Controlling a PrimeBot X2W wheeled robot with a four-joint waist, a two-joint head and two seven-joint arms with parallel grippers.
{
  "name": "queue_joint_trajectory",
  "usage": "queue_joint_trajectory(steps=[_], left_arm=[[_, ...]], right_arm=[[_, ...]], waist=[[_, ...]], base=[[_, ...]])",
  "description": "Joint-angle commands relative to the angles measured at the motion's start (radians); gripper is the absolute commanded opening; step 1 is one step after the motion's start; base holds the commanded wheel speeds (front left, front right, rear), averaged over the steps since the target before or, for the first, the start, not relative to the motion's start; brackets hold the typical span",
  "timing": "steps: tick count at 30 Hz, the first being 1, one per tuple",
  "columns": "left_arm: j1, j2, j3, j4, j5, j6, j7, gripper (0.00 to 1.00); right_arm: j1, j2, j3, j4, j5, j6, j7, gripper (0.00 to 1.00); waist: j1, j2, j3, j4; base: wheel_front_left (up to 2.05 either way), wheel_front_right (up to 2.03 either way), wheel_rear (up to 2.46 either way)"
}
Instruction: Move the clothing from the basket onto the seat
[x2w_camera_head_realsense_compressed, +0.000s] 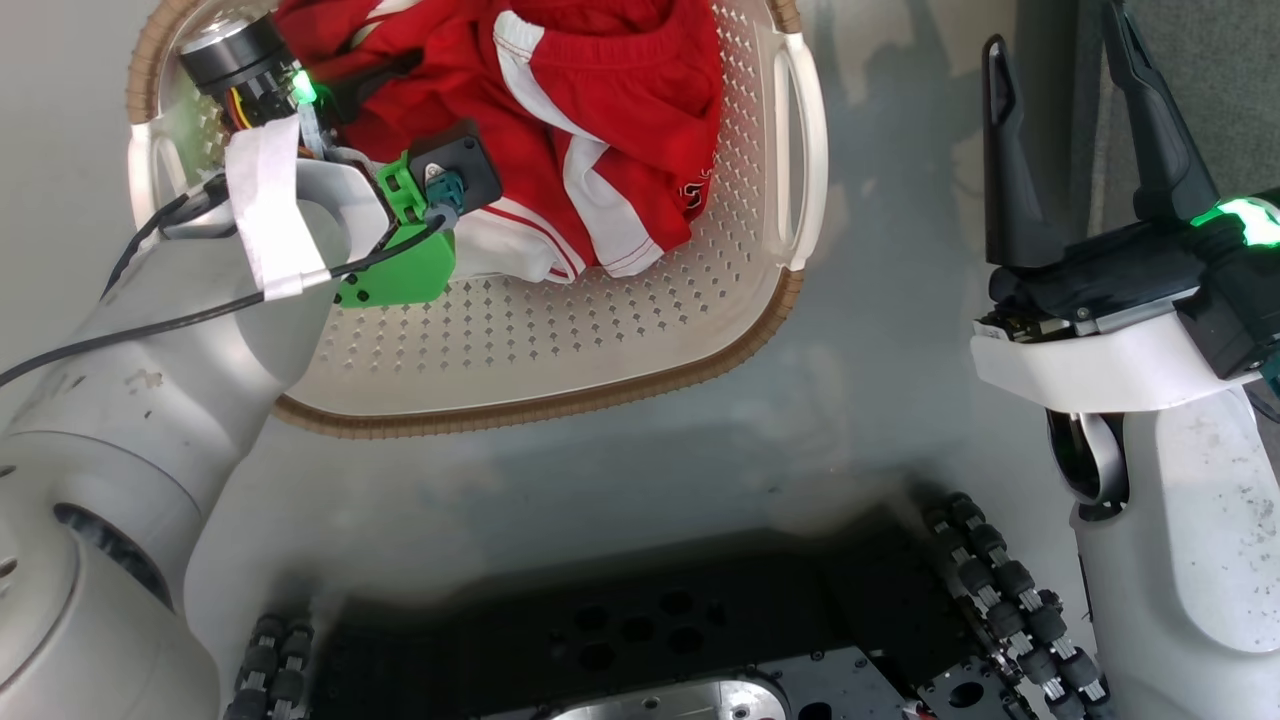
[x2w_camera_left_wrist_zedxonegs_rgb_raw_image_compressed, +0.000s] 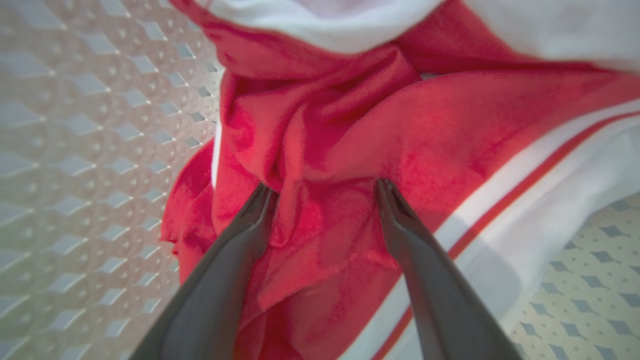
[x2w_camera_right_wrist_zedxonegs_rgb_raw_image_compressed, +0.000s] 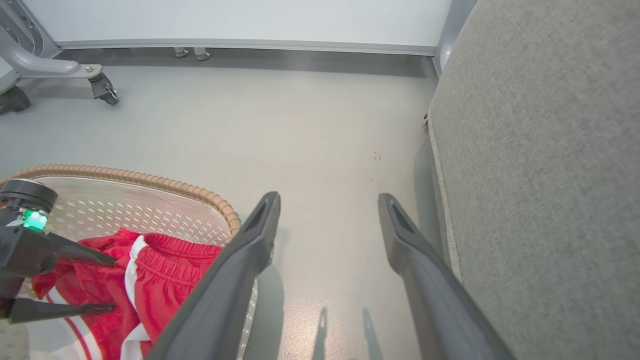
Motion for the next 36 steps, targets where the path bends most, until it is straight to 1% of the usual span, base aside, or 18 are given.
queue_joint_trajectory(steps=[1,4,5,6,7,14,18,19,23,27,29,31,36], left_arm=[[0.017,-0.006,0.000,0.010,-0.007,-0.002,0.002,1.00],[0.031,-0.013,0.000,0.029,-0.001,-0.002,0.026,1.00],[0.029,-0.014,0.000,0.031,0.000,-0.002,0.030,0.56],[0.029,-0.015,0.000,0.033,0.001,-0.002,0.032,0.30],[0.028,-0.015,0.000,0.036,0.001,-0.002,0.035,0.00],[0.012,-0.013,0.000,0.046,-0.023,-0.002,0.036,0.00],[0.009,-0.020,0.000,0.047,-0.052,-0.002,0.025,0.00],[0.033,-0.027,0.000,0.044,-0.070,-0.002,0.015,0.00],[0.105,-0.032,-0.001,0.029,-0.057,-0.002,-0.003,0.00],[0.162,-0.033,0.005,0.006,-0.085,-0.002,-0.013,0.00],[0.208,-0.032,0.026,-0.013,-0.113,-0.002,-0.014,0.00],[0.245,-0.021,0.048,-0.051,-0.141,0.008,-0.015,0.00],[0.377,0.015,0.134,-0.162,-0.212,0.043,-0.014,0.00]], right_arm=[[0.011,-0.003,0.000,-0.005,0.005,0.000,-0.005,1.00],[0.013,-0.003,0.001,-0.004,0.009,0.000,-0.005,1.00],[0.012,-0.003,0.002,-0.003,0.011,0.000,-0.005,1.00],[0.010,-0.003,0.004,-0.003,0.015,0.000,-0.005,1.00],[0.008,-0.003,0.006,-0.003,0.018,0.000,-0.005,1.00],[-0.011,-0.003,0.016,0.006,0.028,0.000,-0.005,1.00],[-0.027,-0.003,-0.005,0.014,0.039,0.000,-0.005,1.00],[-0.028,-0.003,-0.007,0.023,0.043,0.000,-0.005,1.00],[-0.027,-0.003,0.005,0.042,0.055,0.000,-0.005,1.00],[-0.009,-0.003,0.005,0.062,0.060,0.000,-0.005,1.00],[0.005,-0.003,0.010,0.074,0.061,0.000,-0.005,1.00],[0.021,-0.003,0.013,0.086,0.061,0.000,-0.005,1.00],[0.084,-0.003,0.025,0.125,0.065,0.000,-0.005,1.00]], waist=[[-0.0001,0.0000,0.002,-0.003],[-0.0001,0.0000,0.003,-0.005],[-0.0001,0.0000,0.003,-0.005],[-0.0001,0.0000,0.003,-0.006],[-0.0001,0.0000,0.003,-0.007],[-0.0001,0.0000,0.002,-0.008],[-0.0001,0.0000,-0.018,0.002],[-0.0001,0.0000,-0.046,0.010],[-0.0001,0.0000,-0.123,0.014],[-0.0001,0.0000,-0.211,0.018],[-0.0001,0.0000,-0.261,0.018],[-0.0001,0.0000,-0.312,0.017],[-0.0001,0.0000,-0.461,0.017]], base=[[0.00,0.00,0.00],[0.00,0.00,0.00],[0.00,0.00,0.00],[0.00,0.00,0.00],[0.00,0.00,0.00],[0.00,0.00,0.00],[0.00,0.00,0.00],[0.00,0.00,0.00],[0.00,0.00,0.00],[0.00,0.00,0.00],[0.00,0.00,0.00],[0.00,0.00,0.00],[0.00,0.00,0.00]])
